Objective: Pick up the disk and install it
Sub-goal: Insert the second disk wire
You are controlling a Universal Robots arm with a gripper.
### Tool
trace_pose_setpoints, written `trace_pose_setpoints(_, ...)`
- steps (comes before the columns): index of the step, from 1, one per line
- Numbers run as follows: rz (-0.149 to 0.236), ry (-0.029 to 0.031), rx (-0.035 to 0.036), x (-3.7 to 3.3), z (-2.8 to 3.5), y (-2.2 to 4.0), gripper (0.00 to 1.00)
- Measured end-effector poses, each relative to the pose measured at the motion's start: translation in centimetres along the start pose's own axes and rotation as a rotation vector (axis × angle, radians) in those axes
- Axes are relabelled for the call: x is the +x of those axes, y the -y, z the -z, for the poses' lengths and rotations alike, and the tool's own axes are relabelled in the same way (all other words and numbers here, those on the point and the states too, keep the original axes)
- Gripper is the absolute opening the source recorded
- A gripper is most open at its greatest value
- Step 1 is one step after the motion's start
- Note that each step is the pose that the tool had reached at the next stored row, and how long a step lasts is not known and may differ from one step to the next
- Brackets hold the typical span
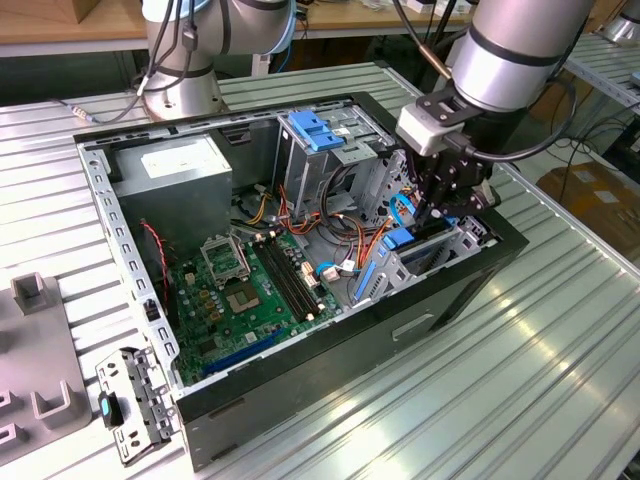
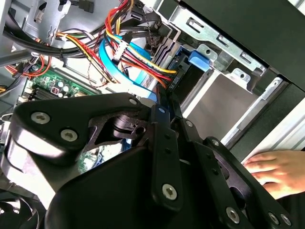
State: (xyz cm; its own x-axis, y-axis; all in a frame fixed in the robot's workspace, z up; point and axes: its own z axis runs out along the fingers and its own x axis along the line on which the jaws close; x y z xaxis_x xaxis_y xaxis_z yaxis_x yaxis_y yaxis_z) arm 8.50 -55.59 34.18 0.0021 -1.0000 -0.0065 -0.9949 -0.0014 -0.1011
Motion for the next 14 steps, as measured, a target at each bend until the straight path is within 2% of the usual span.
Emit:
trace_pose_setpoints(9, 0.000, 0.0010, 0.0002, 0.01, 0.01, 0.00, 0.17)
trace_pose_setpoints(10, 0.000, 0.0009, 0.0002, 0.01, 0.15, 0.02, 0.24)
trace_pose_setpoints(14, 0.000, 0.0005, 0.0001, 0.00, 0.79, 0.14, 0.24)
